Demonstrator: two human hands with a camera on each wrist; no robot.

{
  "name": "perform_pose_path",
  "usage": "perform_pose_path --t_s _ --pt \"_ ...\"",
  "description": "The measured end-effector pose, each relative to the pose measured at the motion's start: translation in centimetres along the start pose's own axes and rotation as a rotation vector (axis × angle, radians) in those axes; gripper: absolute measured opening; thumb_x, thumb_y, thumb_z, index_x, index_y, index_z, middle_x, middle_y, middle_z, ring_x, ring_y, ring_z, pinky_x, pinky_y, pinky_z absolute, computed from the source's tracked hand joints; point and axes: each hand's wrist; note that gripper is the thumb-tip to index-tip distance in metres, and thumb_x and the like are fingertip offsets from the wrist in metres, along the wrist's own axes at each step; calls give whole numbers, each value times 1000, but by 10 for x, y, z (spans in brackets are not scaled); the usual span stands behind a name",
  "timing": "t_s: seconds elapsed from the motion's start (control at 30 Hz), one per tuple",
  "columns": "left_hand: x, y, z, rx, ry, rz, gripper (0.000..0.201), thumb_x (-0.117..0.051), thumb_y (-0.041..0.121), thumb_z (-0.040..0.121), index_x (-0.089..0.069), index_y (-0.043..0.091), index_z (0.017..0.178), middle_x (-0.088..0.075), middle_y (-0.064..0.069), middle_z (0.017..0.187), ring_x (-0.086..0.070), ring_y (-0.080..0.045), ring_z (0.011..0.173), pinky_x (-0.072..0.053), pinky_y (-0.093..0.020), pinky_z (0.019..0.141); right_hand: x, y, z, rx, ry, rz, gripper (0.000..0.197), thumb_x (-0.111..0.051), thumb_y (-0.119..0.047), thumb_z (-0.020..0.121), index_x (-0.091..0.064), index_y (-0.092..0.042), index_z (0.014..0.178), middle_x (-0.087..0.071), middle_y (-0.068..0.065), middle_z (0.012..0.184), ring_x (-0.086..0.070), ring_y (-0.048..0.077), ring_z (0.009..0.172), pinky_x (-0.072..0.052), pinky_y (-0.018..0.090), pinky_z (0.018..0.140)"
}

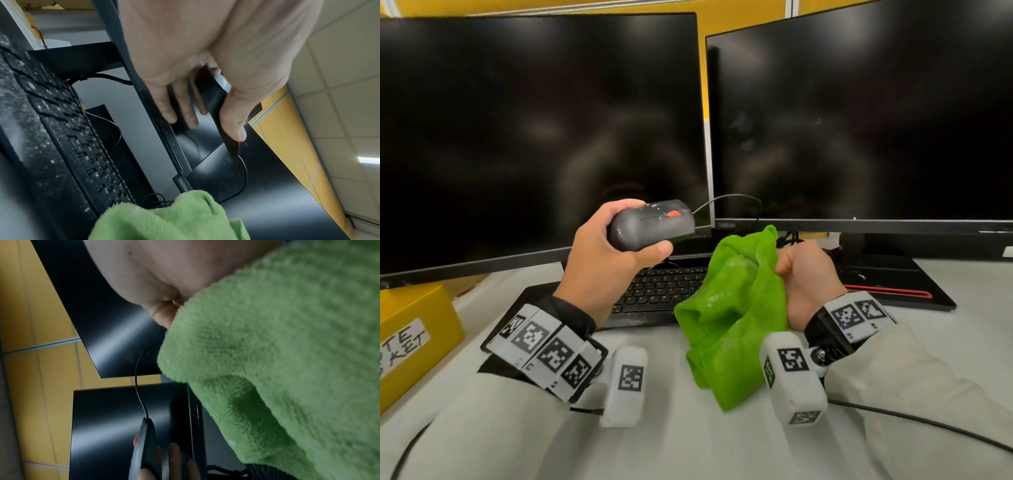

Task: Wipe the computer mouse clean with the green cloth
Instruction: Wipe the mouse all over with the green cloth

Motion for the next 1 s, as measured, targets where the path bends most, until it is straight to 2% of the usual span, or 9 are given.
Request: perform_pose_path --t_s 0.03,0.1,0.2,0.4,0.6,0.7,0.87,0.93,1.0 --pt "0 1 0 -8 16 5 61 -94 5 70 -68 20 123 -75 7 110 -70 1 90 -55 -13 76 1 0 3 22 -25 41 57 -55 3 33 -51 16 89 -46 8 89 -61 45 80 -45 62 97" --pt "-1 1 0 -22 43 19 62 -95 6 69 -68 21 123 -74 7 112 -69 1 91 -55 -13 78 -4 -2 -2 50 -94 78 32 -46 7 47 -46 -1 78 -46 16 68 -49 33 62 -43 55 94" --pt "-1 2 0 -45 56 61 64 -95 6 68 -67 21 123 -72 7 113 -68 4 90 -53 -10 78 0 -2 -7 81 -184 13 63 -24 18 66 -64 3 113 -66 22 97 -64 43 92 -48 66 96" --pt "-3 5 -2 -68 47 76 65 -96 4 67 -66 20 123 -71 7 113 -68 5 90 -52 -10 77 3 -2 -5 162 -381 -24 50 -60 13 72 -57 8 122 -60 30 106 -63 45 98 -53 65 89" --pt "-4 12 -5 -74 15 64 63 -96 8 68 -67 21 123 -73 7 114 -70 1 94 -54 -13 81 0 -2 9 651 82 -848 37 -92 -18 61 -75 -25 93 -71 -2 86 -70 28 85 -60 50 81" --pt "-6 14 -5 -75 11 63 62 -96 11 68 -68 20 123 -74 7 114 -70 0 95 -55 -14 82 1 -9 5 571 126 -1155 13 -83 -42 71 -80 -29 73 -76 -6 78 -72 17 84 -60 41 81" --pt "-6 13 -4 -56 29 69 61 -96 11 69 -68 18 123 -73 8 112 -69 7 89 -52 -9 78 -1 -24 -8 821 193 -1332 52 -83 -52 61 -74 -32 108 -63 -5 113 -62 14 105 -49 34 96" --pt "-6 12 -3 -50 30 73 61 -96 11 69 -68 17 123 -73 9 111 -69 8 88 -51 -8 76 -8 -32 -20 1010 71 -1221 35 -82 -43 64 -74 -32 97 -67 -6 102 -64 12 96 -49 31 86" --pt "-5 11 -3 -40 24 77 61 -96 11 69 -68 17 123 -73 9 110 -68 9 87 -51 -7 75 -20 -40 -34 879 -254 -1096 13 -85 -17 72 -77 -18 82 -75 2 83 -69 11 77 -50 24 72"
Point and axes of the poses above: each hand's wrist, its own z-axis towards the middle knuckle, its own x-axis out of the back of the hand, y = z × x
